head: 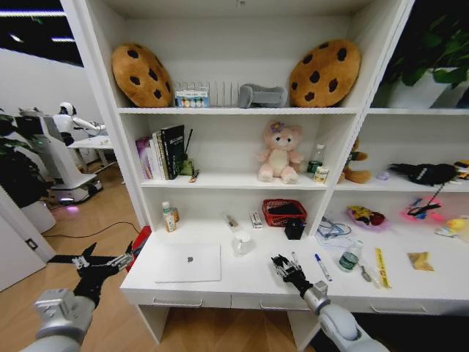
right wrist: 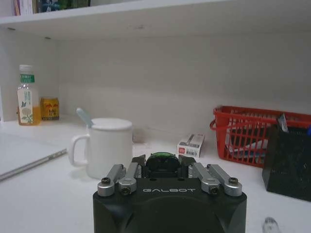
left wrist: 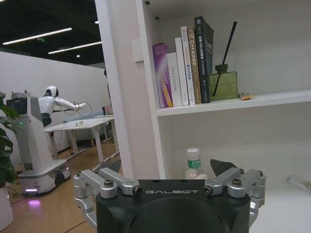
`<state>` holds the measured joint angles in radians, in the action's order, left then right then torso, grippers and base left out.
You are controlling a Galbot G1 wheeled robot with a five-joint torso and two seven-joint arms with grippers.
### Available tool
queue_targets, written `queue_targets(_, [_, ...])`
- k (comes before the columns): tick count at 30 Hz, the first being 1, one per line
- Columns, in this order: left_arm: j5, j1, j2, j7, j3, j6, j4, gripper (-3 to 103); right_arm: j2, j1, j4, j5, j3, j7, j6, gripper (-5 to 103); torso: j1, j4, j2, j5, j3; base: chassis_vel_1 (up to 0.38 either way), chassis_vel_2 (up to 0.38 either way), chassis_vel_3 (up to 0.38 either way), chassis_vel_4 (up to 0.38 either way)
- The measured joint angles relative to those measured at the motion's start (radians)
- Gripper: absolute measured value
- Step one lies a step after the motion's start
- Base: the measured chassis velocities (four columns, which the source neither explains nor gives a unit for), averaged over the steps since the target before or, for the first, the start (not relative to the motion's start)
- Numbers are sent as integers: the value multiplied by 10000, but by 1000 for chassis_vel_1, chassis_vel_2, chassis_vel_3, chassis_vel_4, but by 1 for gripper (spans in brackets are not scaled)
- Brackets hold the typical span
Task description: Organize the objects on the table.
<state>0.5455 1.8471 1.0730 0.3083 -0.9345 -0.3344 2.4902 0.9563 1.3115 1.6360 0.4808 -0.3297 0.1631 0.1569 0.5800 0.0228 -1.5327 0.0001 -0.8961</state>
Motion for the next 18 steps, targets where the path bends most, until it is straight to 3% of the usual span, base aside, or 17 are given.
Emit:
queue_targets(4, [0, 0, 0, 0, 0, 0, 0, 100, -314, -532, 267, 390, 192, -39, -299, 37, 1, 0, 1, 1, -1, 0, 0, 0, 0])
queue_targets(9, [0, 0, 0, -1, 0, 0, 0, 100, -1336, -1894, 1088, 1618, 598, 191, -1214, 37, 1, -3, 1, 2, -1, 0, 0, 0, 0])
queue_targets(11, [0, 0, 0, -3, 0, 0, 0, 100, -2347, -2970, 1611, 3019, 796, 674, -1988, 37, 1, -2, 1, -3, -1, 0, 0, 0, 0])
queue_targets(12, [0, 0, 0, -3, 0, 0, 0, 100, -2347, -2970, 1611, 3019, 796, 674, -1988, 37, 1, -2, 1, -3, -1, 0, 0, 0, 0])
queue_targets(15, [0, 0, -1, -1, 0, 0, 0, 100, -3512, -5227, 1582, 5028, 1570, 1541, -2960, 37, 1, 2, 1, 2, -1, 0, 0, 0, 0])
queue_targets(16, [0, 0, -1, -1, 0, 0, 0, 100, -3512, -5227, 1582, 5028, 1570, 1541, -2960, 37, 1, 2, 1, 2, -1, 0, 0, 0, 0])
queue_targets(18, [0, 0, 0, 1, -1, 0, 0, 100, -3719, -6867, 1074, 5697, 2407, 2147, -3249, 37, 1, -2, 0, -8, 0, 0, 0, 0, 0])
